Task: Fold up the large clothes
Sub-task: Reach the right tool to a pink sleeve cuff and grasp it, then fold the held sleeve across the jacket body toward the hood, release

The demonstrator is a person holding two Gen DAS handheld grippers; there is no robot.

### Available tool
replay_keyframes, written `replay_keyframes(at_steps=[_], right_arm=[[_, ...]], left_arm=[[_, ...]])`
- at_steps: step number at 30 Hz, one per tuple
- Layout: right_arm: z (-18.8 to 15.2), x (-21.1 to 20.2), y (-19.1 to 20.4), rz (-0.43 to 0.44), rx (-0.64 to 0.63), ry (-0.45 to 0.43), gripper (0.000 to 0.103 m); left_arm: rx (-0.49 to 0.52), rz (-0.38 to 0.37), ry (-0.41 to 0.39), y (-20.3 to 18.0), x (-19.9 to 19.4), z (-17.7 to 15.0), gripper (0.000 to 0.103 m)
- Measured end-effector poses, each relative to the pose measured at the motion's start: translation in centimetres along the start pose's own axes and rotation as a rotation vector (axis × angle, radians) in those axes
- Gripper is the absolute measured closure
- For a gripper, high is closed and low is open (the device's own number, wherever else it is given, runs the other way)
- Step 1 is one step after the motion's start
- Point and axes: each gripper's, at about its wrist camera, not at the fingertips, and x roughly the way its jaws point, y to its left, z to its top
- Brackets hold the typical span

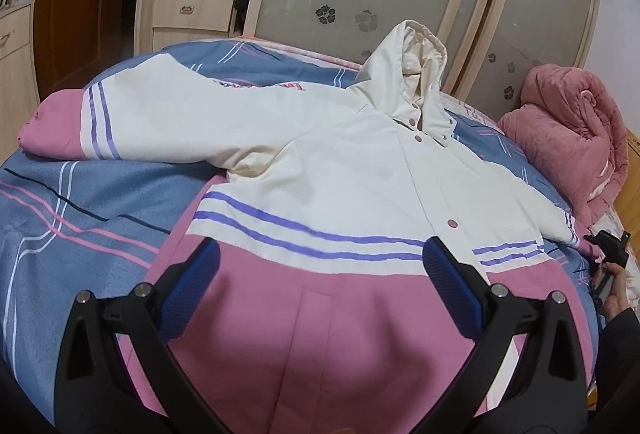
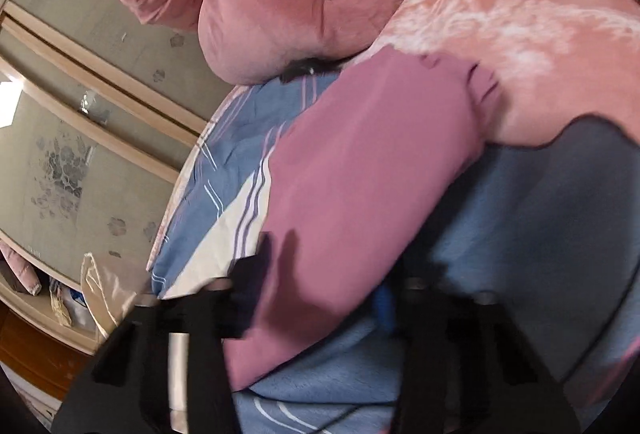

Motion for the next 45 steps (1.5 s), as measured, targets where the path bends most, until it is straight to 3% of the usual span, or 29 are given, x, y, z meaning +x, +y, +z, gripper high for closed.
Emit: replay_keyframes(at_steps=[2, 5, 8, 13, 16, 19, 23, 25, 27, 28, 29, 30, 31, 33, 36, 41, 45], right_arm=[[-0.3, 0.1, 0.2, -0.004, 0.0, -0.021, 0.085], [-0.4, -0.7, 1.6, -0.011, -0.023, -0.087, 0.093], [-0.3, -1.7, 4.0, -0.033, -0.083, -0.156, 0.095], [-2.5, -4.5, 12.0, -0.083, -0.295, -0.311, 0.096], [-6.5, -6.1, 19.4, -0.073, -0.538, -0.399, 0.096], [-12.6, -5.9, 26.5, -0.013, -0.749, -0.385, 0.095], [-22.4, -3.7, 33.1, 0.051, -0.992, -0.304, 0.095], [-27.2, -1.0, 35.1, 0.069, -1.064, -0.18, 0.095], [-30.4, 1.5, 36.0, 0.079, -1.099, -0.062, 0.091], [-32.1, 2.8, 36.4, 0.092, -1.121, 0.003, 0.076], [-33.8, 4.2, 36.5, 0.095, -1.148, 0.07, 0.051], [-34.7, 4.8, 36.5, 0.09, -1.154, 0.107, 0.037], [-35.7, 5.6, 36.4, 0.088, -1.15, 0.172, 0.016], [-36.1, 5.3, 36.2, 0.126, -1.11, 0.23, 0.014], [-34.8, 2.0, 36.1, 0.207, -1.045, 0.23, 0.011], [-34.0, -5.7, 34.7, 0.198, -0.968, 0.099, 0.005], [-33.4, -12.2, 31.0, 0.115, -0.987, -0.008, 0.003]], left_arm=[[0.016, 0.01, 0.013, 0.0, 0.2, -0.1, 0.002], [0.005, 0.014, 0.037, 0.5, 0.4, -0.1, 0.002], [-0.02, 0.007, 0.038, 1.2, 0.0, 0.0, 0.002], [-0.05, 0.011, 0.002, 1.7, -1.3, 0.8, 0.002], [-0.062, 0.011, -0.021, 1.7, -2.1, 1.2, 0.002], [-0.062, 0.003, -0.029, 1.5, -2.7, 1.4, 0.002], [-0.026, 0.043, -0.031, 0.4, -3.1, 1.4, 0.002], [-0.015, 0.04, -0.024, -0.3, -3.1, 1.2, 0.002], [-0.01, 0.028, -0.015, -0.9, -3.0, 1.1, 0.002], [-0.008, 0.027, -0.006, -1.2, -2.8, 1.0, 0.002], [-0.008, 0.025, 0.007, -1.5, -2.7, 1.0, 0.002], [-0.009, 0.025, 0.012, -1.7, -2.7, 1.0, 0.002], [-0.011, 0.022, 0.017, -1.8, -2.7, 1.0, 0.002], [-0.013, 0.015, 0.021, -1.9, -2.9, 0.9, 0.002], [-0.015, 0.01, 0.034, -1.9, -3.3, 1.2, 0.002], [-0.006, 0.019, 0.006, -1.8, -4.5, 1.6, 0.002], [0.033, 0.061, 0.023, -1.7, -5.0, 1.4, 0.002]])
